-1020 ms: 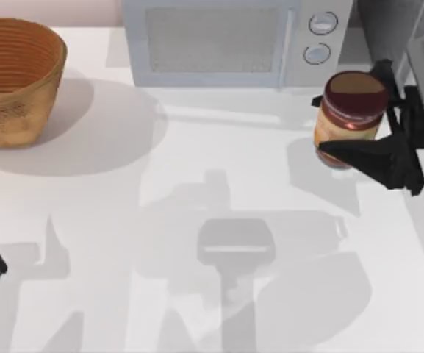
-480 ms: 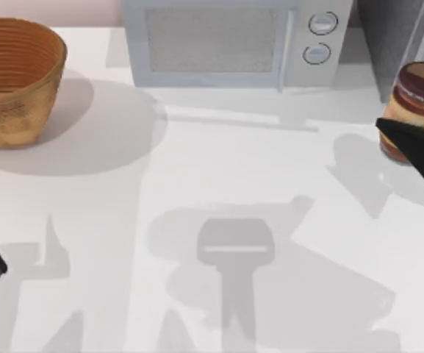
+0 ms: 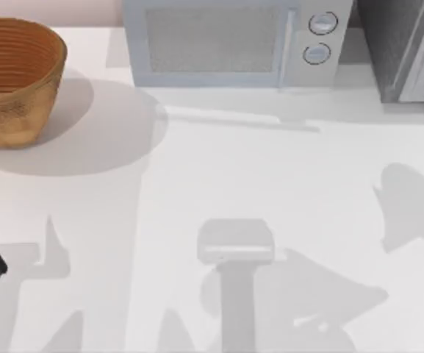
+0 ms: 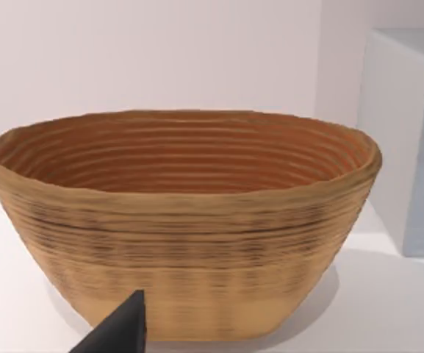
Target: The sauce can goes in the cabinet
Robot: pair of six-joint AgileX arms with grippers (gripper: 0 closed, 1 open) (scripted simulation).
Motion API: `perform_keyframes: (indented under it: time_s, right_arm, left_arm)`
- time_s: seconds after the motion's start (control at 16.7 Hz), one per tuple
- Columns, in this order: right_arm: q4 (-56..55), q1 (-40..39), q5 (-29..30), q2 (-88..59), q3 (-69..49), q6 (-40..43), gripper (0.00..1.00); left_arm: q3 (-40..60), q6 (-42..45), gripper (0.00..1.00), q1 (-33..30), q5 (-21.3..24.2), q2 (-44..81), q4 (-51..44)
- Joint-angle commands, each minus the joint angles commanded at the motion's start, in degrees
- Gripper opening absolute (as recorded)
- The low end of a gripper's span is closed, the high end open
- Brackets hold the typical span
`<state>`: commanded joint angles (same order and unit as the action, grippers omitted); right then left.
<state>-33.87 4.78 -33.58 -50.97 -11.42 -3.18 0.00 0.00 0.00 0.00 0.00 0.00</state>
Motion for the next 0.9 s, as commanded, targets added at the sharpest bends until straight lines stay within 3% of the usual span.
perform_keyframes:
  time_s: [0.24,0.66,0.9]
  right_arm:
    - [9.9,-1.7,8.1,16.1,5.6,1.1,0.00]
    - [29.4,-4.4,28.5,45.7,11.1,2.9,0.00]
    - [33.9,-4.8,33.6,51.0,11.4,3.2,0.00]
  left_arm:
    - [0.0,0.0,1.00,0.0,0.0,0.0,0.0]
    - [0.0,0.0,1.00,0.0,0.0,0.0,0.0]
    - [0.0,0.0,1.00,0.0,0.0,0.0,0.0]
